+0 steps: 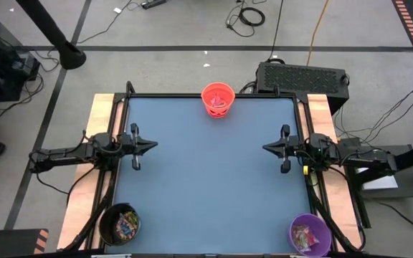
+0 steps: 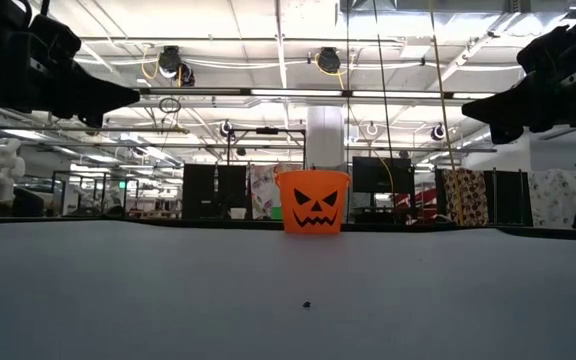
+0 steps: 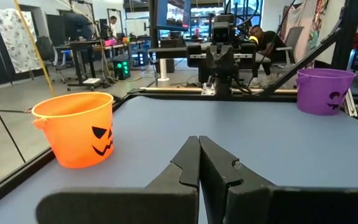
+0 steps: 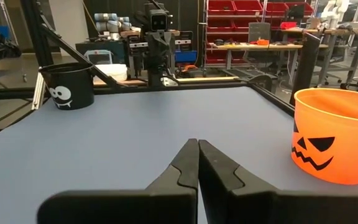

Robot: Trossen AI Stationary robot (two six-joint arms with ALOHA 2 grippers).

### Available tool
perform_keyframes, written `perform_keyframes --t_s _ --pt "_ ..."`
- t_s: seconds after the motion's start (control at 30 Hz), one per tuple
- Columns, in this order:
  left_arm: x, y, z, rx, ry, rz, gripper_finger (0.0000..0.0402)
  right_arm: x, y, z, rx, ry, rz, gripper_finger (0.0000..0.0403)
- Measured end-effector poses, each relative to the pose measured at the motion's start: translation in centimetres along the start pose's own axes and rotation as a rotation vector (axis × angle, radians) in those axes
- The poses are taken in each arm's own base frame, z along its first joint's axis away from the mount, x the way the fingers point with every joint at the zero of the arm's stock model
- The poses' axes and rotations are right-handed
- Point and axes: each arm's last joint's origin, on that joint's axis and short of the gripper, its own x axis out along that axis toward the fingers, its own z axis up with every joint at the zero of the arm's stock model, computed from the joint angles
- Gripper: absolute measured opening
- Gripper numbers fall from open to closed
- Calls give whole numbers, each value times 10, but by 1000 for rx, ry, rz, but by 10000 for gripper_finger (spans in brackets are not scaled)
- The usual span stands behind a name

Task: Sort candy by brand, put in halloween buckets
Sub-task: Return to Home Position

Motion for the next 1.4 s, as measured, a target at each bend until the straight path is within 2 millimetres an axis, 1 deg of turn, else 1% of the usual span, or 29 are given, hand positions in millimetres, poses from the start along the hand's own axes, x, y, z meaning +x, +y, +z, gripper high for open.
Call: perform_keyframes --t_s 0.53,0.63,0.9,1.07,1.4 --pt "0 0 0 2 2 11 4 2 1 -2 61 33 35 0" --pt "0 0 0 1 2 16 4 2 2 -1 55 25 78 0" --pt "0 1 0 1 2 19 4 -1 3 2 55 -19 86 0" --pt "0 1 0 -4 3 20 4 -3 5 5 17 -54 103 0" --pt "0 1 0 -6 2 21 5 -4 9 5 44 -57 146 0"
